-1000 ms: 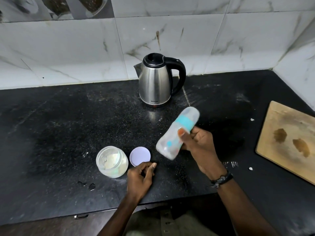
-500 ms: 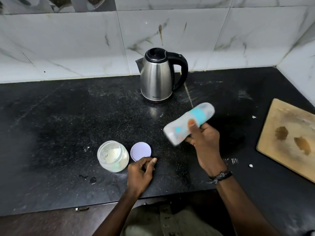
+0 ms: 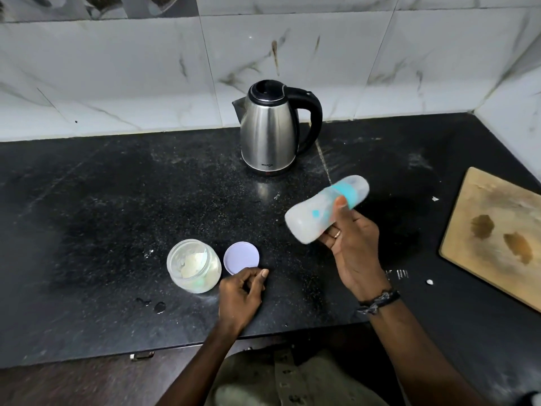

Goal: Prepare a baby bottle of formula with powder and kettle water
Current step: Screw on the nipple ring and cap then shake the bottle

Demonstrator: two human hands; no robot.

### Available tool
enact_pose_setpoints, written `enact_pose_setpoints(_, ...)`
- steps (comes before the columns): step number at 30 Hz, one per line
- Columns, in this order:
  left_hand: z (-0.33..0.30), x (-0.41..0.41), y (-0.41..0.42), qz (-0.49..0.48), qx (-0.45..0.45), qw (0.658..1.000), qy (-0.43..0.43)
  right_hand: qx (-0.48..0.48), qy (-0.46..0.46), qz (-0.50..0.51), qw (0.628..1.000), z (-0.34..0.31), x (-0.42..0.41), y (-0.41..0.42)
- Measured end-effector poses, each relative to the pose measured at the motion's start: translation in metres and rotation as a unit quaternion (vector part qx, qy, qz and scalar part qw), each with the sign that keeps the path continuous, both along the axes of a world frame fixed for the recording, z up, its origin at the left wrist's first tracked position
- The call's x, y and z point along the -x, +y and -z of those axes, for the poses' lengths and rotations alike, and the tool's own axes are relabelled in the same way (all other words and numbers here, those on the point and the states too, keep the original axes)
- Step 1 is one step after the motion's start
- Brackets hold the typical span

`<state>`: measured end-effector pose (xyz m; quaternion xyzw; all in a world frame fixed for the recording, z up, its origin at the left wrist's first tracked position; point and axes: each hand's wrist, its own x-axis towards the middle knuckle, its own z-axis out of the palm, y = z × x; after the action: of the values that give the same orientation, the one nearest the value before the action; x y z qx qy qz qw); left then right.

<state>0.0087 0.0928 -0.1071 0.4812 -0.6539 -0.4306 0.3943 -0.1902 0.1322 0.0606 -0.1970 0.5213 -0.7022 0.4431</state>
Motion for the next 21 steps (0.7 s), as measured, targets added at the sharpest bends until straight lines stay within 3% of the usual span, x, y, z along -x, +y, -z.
enact_pose_setpoints(2,-0.001,0.0,0.0,-0.002,0.001,1.0,-0.003,-0.025,0.011,-0.021,0.999,0.0,0.0,-0.001)
enact_pose_setpoints(5,-0.001,-0.001,0.0,0.007,0.003,1.0,0.0,-0.031,0.107,-0.094,0.989,0.001,-0.001,0.004)
enact_pose_setpoints(9,-0.002,0.0,0.001,0.002,0.007,1.0,-0.007,-0.005,0.01,0.017,1.0,0.004,-0.002,0.003)
enact_pose_setpoints(13,0.0,-0.001,0.0,0.006,0.01,1.0,0.002,-0.023,0.127,-0.088,0.988,0.007,-0.006,0.011)
enact_pose_setpoints(17,-0.002,0.0,0.001,-0.004,0.01,1.0,-0.009,0.007,-0.006,0.038,0.999,0.004,0.0,0.005)
enact_pose_setpoints(21,0.0,-0.001,0.0,0.001,0.005,1.0,0.0,-0.037,0.133,-0.08,0.987,0.002,0.001,0.009)
